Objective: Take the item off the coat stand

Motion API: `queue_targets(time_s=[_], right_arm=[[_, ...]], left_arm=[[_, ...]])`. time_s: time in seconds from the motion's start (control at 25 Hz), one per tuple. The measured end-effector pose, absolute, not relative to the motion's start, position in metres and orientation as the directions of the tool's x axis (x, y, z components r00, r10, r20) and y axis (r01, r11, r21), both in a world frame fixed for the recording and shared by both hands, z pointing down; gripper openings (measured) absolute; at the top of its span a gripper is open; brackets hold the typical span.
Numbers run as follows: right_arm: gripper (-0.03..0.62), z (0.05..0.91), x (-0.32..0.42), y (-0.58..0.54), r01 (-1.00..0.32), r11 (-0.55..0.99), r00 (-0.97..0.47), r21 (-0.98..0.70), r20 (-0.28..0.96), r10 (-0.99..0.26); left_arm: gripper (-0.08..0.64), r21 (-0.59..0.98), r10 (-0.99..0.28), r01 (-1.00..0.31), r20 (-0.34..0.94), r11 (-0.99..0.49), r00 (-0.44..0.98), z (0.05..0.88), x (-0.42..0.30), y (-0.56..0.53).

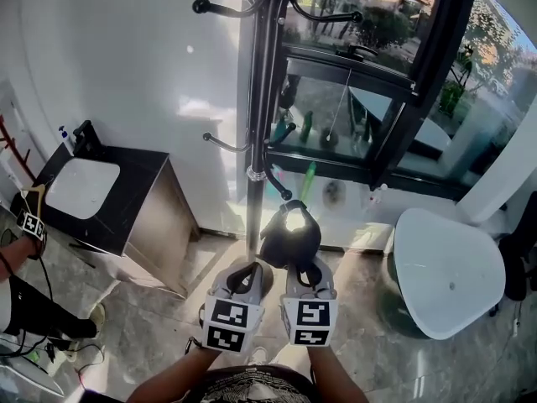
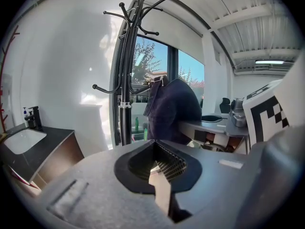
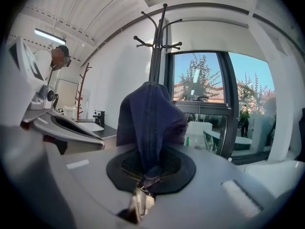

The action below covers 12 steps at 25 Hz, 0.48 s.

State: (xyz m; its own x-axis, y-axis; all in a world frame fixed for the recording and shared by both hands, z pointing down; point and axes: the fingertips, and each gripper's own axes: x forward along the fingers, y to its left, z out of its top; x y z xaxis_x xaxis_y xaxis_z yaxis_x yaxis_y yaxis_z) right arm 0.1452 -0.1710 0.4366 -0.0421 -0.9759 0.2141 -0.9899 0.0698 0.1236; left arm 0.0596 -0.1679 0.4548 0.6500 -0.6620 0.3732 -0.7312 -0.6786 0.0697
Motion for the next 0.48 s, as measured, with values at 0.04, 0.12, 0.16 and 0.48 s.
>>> queue_targets(time_s=[0.04, 0.12, 0.16, 0.48], right_arm=[[0.016, 0.438, 0.144, -0.168, -0.990, 0.069, -0.041, 0.120, 0.219, -0.975], [0.015, 0.441, 0.140, -0.162, -0.991, 0.069, -0.042, 0.113, 0.228, -0.973], [0.016, 0.441, 0.139, -0.159, -0.991, 0.068, -0.041, 0.111, 0.230, -0.972], [0.015, 0.440, 0.129, -0.135, -0.994, 0.050, -0.025, 0.100, 0.238, -0.971]], left_arm=[[0.005, 0.069, -0.663, -0.732, 0.372, -0.678, 0.649, 0.455, 0.058, -0.166], [0.005, 0.067, -0.666, -0.733, 0.368, -0.677, 0.648, 0.454, 0.054, -0.162], [0.005, 0.067, -0.667, -0.734, 0.367, -0.676, 0.648, 0.454, 0.052, -0.161], [0.005, 0.072, -0.674, -0.740, 0.362, -0.669, 0.644, 0.454, 0.037, -0.146]])
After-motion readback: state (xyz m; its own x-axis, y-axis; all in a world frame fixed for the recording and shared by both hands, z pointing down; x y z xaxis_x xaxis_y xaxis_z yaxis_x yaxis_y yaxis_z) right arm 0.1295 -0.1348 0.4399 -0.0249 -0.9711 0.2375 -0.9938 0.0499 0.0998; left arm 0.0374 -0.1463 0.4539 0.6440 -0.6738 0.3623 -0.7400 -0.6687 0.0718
